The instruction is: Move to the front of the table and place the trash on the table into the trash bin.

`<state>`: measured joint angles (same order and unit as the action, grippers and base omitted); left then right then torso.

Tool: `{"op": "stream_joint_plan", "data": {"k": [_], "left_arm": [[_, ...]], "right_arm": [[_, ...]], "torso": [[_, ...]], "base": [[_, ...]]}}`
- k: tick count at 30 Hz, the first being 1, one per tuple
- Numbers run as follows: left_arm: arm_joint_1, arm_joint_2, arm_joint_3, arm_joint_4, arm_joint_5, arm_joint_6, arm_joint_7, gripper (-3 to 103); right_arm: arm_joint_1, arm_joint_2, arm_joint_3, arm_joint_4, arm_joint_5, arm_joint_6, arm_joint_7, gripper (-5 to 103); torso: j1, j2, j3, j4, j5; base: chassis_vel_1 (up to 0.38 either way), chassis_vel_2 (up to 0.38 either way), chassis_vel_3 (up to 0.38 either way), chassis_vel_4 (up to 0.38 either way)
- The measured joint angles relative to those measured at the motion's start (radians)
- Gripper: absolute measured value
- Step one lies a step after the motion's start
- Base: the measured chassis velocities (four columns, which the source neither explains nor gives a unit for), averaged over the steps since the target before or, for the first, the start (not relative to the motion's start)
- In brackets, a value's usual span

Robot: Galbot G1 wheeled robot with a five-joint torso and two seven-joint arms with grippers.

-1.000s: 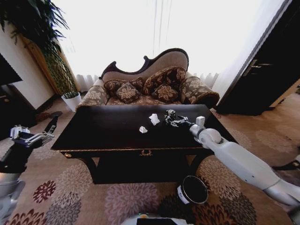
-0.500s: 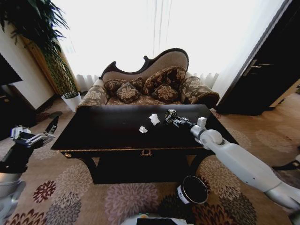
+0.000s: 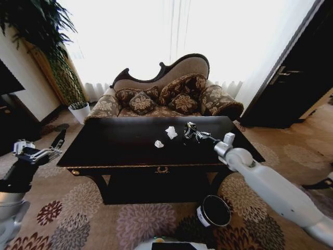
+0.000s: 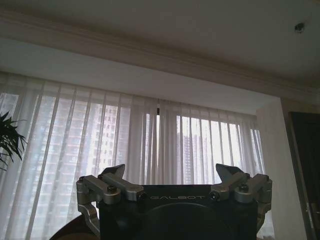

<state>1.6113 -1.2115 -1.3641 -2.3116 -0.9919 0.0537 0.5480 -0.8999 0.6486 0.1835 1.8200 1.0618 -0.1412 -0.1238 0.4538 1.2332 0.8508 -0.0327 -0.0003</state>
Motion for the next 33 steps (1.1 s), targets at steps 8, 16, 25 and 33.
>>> {"op": "stream_joint_plan", "data": {"k": [8, 16, 25, 33], "left_arm": [[-0.003, 0.003, -0.010, -0.018, -0.025, -0.002, 0.000, 100], [-0.001, 0.005, -0.010, -0.031, -0.045, -0.002, -0.001, 100], [0.021, 0.009, -0.028, -0.057, -0.067, -0.002, -0.002, 100], [0.029, 0.005, -0.027, -0.091, -0.079, 0.007, -0.006, 100]], "right_arm": [[-0.206, 0.021, 0.180, 0.121, 0.024, 0.067, -0.083, 0], [-0.367, 0.104, 0.275, 0.197, 0.039, 0.141, -0.238, 0], [-0.509, 0.275, 0.365, 0.277, 0.038, 0.224, -0.500, 0], [-0.639, 0.434, 0.429, 0.205, -0.011, 0.318, -0.820, 0]], "torso": [[0.000, 0.000, 0.000, 0.0002, -0.0003], [0.000, 0.000, 0.000, 0.0001, 0.0001], [0.000, 0.000, 0.000, 0.0003, -0.0001], [0.000, 0.000, 0.000, 0.0002, 0.0000]], "base": [[0.000, 0.000, 0.000, 0.000], [0.000, 0.000, 0.000, 0.000], [0.000, 0.000, 0.000, 0.000], [0.000, 0.000, 0.000, 0.000]]}}
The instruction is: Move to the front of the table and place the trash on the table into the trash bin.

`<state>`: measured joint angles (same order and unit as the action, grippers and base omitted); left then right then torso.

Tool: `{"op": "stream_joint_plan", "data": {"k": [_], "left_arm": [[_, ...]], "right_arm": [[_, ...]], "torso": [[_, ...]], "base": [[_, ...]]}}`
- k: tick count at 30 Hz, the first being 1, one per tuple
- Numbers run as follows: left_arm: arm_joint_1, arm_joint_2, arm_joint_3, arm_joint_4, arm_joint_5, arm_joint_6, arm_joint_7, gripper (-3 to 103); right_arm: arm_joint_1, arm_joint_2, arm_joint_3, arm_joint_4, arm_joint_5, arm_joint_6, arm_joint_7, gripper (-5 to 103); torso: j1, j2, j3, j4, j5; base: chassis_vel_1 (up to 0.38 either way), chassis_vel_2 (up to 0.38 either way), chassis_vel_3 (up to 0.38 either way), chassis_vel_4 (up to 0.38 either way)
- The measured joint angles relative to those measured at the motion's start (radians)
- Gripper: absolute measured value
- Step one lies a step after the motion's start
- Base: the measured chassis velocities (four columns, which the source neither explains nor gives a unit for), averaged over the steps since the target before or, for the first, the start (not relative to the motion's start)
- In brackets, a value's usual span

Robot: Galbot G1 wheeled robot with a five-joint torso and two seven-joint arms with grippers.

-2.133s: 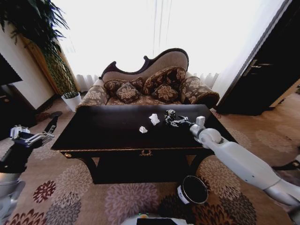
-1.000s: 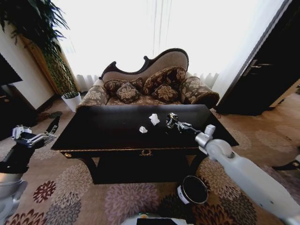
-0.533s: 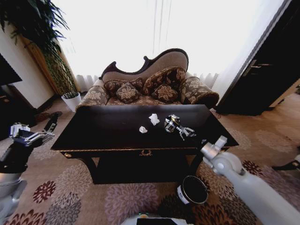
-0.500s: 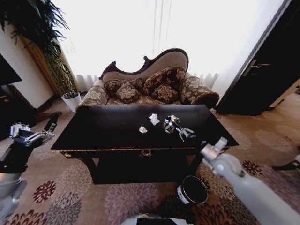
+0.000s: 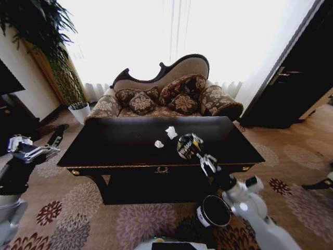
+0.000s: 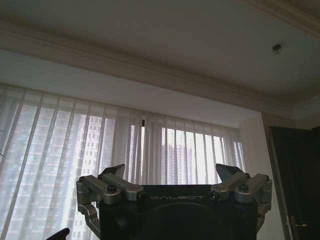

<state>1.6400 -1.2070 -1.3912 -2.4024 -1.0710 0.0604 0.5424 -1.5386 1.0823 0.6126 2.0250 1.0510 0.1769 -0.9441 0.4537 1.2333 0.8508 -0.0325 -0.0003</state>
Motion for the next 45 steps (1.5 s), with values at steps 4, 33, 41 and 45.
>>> {"op": "stream_joint_plan", "data": {"k": [4, 33, 41, 45], "left_arm": [[0.006, 0.009, -0.012, -0.001, -0.009, 0.000, 0.000, 100], [0.007, -0.002, -0.014, -0.008, -0.002, 0.003, -0.001, 100], [0.011, -0.011, 0.006, -0.012, 0.023, 0.003, -0.001, 100], [0.008, -0.011, 0.013, -0.006, 0.033, 0.002, -0.001, 100]], "right_arm": [[-0.043, 0.069, -0.008, -0.092, -0.042, 0.026, -0.152, 0], [0.144, 0.067, -0.160, -0.786, -0.771, 0.079, 0.219, 0], [0.192, 0.084, -0.208, -0.879, -0.737, -0.044, 0.667, 0], [0.201, 0.084, -0.207, -0.893, -0.737, -0.056, 0.687, 0]], "torso": [[0.000, 0.000, 0.000, -0.0003, 0.0000], [0.000, 0.000, 0.000, 0.0001, 0.0000], [0.000, 0.000, 0.000, 0.0000, 0.0001], [0.000, 0.000, 0.000, 0.0000, 0.0004]], "base": [[0.000, 0.000, 0.000, 0.000], [0.000, 0.000, 0.000, 0.000], [0.000, 0.000, 0.000, 0.000], [0.000, 0.000, 0.000, 0.000]]}}
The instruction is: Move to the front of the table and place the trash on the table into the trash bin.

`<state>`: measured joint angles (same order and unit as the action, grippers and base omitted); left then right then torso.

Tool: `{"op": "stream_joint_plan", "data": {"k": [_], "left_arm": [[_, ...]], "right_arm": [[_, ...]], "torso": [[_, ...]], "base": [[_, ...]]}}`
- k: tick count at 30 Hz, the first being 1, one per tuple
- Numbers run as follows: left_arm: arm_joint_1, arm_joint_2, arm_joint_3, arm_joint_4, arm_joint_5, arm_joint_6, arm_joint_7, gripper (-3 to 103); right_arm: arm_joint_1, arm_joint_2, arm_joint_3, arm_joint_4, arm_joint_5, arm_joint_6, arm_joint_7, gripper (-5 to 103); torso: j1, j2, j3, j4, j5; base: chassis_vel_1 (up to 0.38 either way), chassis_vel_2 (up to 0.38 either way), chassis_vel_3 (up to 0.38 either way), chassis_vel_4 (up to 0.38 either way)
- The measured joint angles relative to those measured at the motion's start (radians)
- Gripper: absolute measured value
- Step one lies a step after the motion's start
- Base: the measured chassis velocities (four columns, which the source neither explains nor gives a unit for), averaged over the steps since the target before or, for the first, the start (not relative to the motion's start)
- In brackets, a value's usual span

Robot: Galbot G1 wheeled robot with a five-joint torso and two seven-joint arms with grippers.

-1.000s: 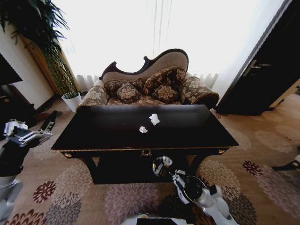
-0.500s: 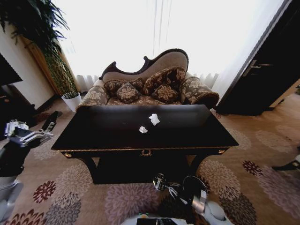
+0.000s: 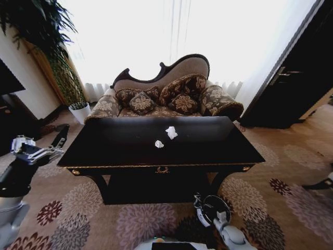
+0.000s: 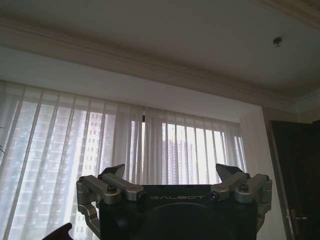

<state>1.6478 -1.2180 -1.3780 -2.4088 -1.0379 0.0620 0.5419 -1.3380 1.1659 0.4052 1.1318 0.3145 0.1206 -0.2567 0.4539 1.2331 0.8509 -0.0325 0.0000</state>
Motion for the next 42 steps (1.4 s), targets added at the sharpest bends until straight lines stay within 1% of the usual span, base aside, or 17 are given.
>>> {"op": "stream_joint_plan", "data": {"k": [5, 9, 13, 15, 19, 30, 35, 37, 40, 41, 42], "left_arm": [[-0.002, -0.005, 0.036, 0.003, 0.034, -0.001, 0.000, 100], [-0.002, -0.010, 0.044, -0.001, 0.041, 0.001, 0.000, 100], [0.003, -0.013, 0.041, 0.000, 0.042, -0.001, 0.000, 100], [0.005, -0.013, 0.035, 0.000, 0.039, -0.002, 0.000, 100], [0.008, -0.014, 0.032, -0.002, 0.038, -0.002, 0.001, 100], [0.025, -0.025, 0.030, -0.027, 0.038, -0.003, 0.001, 100], [0.033, -0.021, 0.010, -0.028, 0.022, -0.005, 0.001, 100], [0.036, -0.018, 0.004, -0.024, 0.019, -0.009, 0.001, 100], [0.037, -0.014, -0.001, -0.023, 0.013, -0.010, 0.001, 100], [0.035, -0.011, -0.004, -0.022, 0.008, -0.010, 0.001, 100], [0.032, -0.010, -0.004, -0.020, 0.007, -0.010, 0.001, 100]], "right_arm": [[0.010, -0.010, 0.010, -0.017, 0.012, -0.007, 0.003, 0], [0.019, -0.013, 0.012, -0.036, 0.009, -0.009, 0.013, 0], [0.030, -0.011, 0.010, -0.058, 0.005, -0.011, 0.038, 0], [0.037, -0.008, 0.006, -0.068, 0.008, -0.024, 0.057, 0], [0.050, -0.008, 0.005, -0.084, 0.013, -0.033, 0.073, 0], [0.063, -0.016, 0.008, -0.100, 0.052, -0.038, 0.075, 0], [0.081, -0.016, 0.005, -0.114, 0.062, -0.044, 0.079, 0], [0.095, -0.015, 0.006, -0.125, 0.061, -0.047, 0.092, 0], [0.105, -0.015, 0.016, -0.133, 0.033, -0.070, 0.117, 0], [0.105, -0.019, 0.027, -0.145, -0.024, -0.080, 0.126, 0], [0.105, -0.023, 0.034, -0.155, -0.060, -0.080, 0.127, 0]], "torso": [[0.000, 0.000, 0.000, 0.0000, -0.0004], [0.000, 0.000, 0.000, 0.0000, -0.0002], [0.000, 0.000, 0.000, 0.0000, -0.0003], [0.000, 0.000, 0.000, 0.0001, -0.0002], [0.000, 0.000, 0.000, 0.0001, -0.0001], [0.000, 0.000, 0.000, -0.0001, -0.0003], [0.000, 0.000, 0.000, 0.0000, -0.0002], [0.000, 0.000, 0.000, 0.0000, -0.0002], [0.000, 0.000, 0.000, 0.0003, -0.0002], [0.000, 0.000, 0.000, 0.0002, 0.0000], [0.000, 0.000, 0.000, 0.0000, -0.0002]], "base": [[0.000, 0.000, 0.000, 0.000], [0.000, 0.000, 0.000, 0.000], [0.000, 0.000, 0.000, 0.000], [0.000, 0.000, 0.000, 0.000], [0.000, 0.000, 0.000, 0.000], [0.000, 0.000, 0.000, 0.000], [0.000, 0.000, 0.000, 0.000], [0.000, 0.000, 0.000, 0.000], [0.000, 0.000, 0.000, 0.000], [0.000, 0.000, 0.000, 0.000], [0.000, 0.000, 0.000, 0.000]]}}
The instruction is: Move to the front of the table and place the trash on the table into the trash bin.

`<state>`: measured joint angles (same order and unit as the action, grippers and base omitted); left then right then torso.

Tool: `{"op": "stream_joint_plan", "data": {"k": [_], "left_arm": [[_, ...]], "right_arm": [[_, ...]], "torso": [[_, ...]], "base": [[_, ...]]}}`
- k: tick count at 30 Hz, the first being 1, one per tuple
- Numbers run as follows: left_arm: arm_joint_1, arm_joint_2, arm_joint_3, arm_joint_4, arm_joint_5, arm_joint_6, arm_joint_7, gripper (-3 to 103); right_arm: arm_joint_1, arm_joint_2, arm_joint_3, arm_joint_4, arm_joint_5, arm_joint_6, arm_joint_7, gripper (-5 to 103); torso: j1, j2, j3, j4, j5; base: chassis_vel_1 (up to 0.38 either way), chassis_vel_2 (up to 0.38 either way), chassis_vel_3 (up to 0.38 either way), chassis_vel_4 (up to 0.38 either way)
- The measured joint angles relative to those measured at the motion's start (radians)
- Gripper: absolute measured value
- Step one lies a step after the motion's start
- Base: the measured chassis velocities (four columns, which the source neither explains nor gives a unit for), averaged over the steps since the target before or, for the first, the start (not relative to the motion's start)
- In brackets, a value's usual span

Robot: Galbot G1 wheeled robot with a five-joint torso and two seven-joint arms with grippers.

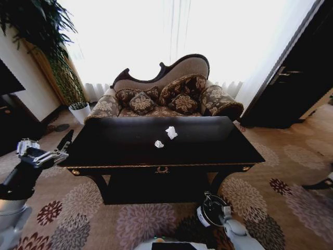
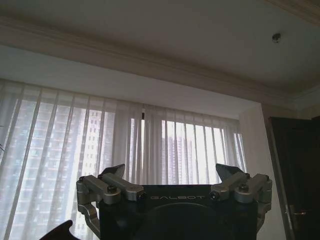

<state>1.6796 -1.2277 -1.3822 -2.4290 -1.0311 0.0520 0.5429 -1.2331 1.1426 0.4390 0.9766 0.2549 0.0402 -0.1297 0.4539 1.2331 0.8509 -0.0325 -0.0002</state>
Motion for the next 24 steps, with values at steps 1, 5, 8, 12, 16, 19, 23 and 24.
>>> {"op": "stream_joint_plan", "data": {"k": [1, 5, 8, 12, 16, 19, 23, 24], "left_arm": [[0.000, 0.000, 0.000, 0.000, 0.000, 0.000, 0.000, 100], [-0.009, -0.001, 0.012, 0.006, 0.004, 0.001, 0.000, 100], [-0.014, -0.002, 0.023, 0.006, 0.008, 0.002, 0.000, 100], [-0.014, -0.001, 0.023, 0.010, 0.008, 0.002, 0.000, 100], [-0.012, 0.004, 0.015, 0.013, 0.007, 0.001, 0.000, 100], [-0.010, 0.007, 0.011, 0.013, 0.004, 0.001, 0.000, 100], [-0.010, 0.006, 0.013, 0.010, 0.003, 0.001, 0.000, 100], [-0.010, 0.005, 0.014, 0.009, 0.003, 0.001, 0.000, 100]], "right_arm": [[0.000, 0.000, 0.000, 0.000, 0.000, 0.000, 0.000, 0], [-0.002, -0.012, 0.012, -0.036, -0.047, -0.001, 0.000, 0], [0.001, -0.017, 0.017, -0.070, -0.059, -0.002, 0.008, 0], [0.003, -0.021, 0.017, -0.082, -0.058, -0.008, 0.023, 0], [0.000, -0.021, 0.017, -0.078, -0.057, -0.037, 0.032, 4], [-0.006, -0.021, 0.017, -0.069, -0.056, -0.041, 0.030, 20], [-0.017, -0.026, 0.017, -0.060, -0.054, -0.042, 0.020, 31], [-0.020, -0.027, 0.018, -0.059, -0.054, -0.042, 0.016, 37]], "torso": [[0.000, 0.000, 0.000, 0.0000, 0.0000], [0.000, 0.000, 0.000, 0.0000, 0.0000], [0.000, 0.000, 0.000, 0.0000, 0.0000], [0.000, 0.000, 0.000, -0.0001, 0.0000], [0.000, 0.000, 0.000, 0.0001, 0.0001], [0.000, 0.000, 0.000, 0.0001, 0.0000], [0.000, 0.000, 0.000, 0.0001, 0.0000], [0.000, 0.000, 0.000, 0.0000, -0.0001]], "base": [[0.000, 0.000, 0.000, 0.000], [0.000, 0.000, 0.000, 0.000], [0.000, 0.000, 0.000, 0.000], [0.000, 0.000, 0.000, 0.000], [0.000, 0.000, 0.000, 0.000], [0.000, 0.000, 0.000, 0.000], [0.000, 0.000, 0.000, 0.000], [0.000, 0.000, 0.000, 0.000]]}}
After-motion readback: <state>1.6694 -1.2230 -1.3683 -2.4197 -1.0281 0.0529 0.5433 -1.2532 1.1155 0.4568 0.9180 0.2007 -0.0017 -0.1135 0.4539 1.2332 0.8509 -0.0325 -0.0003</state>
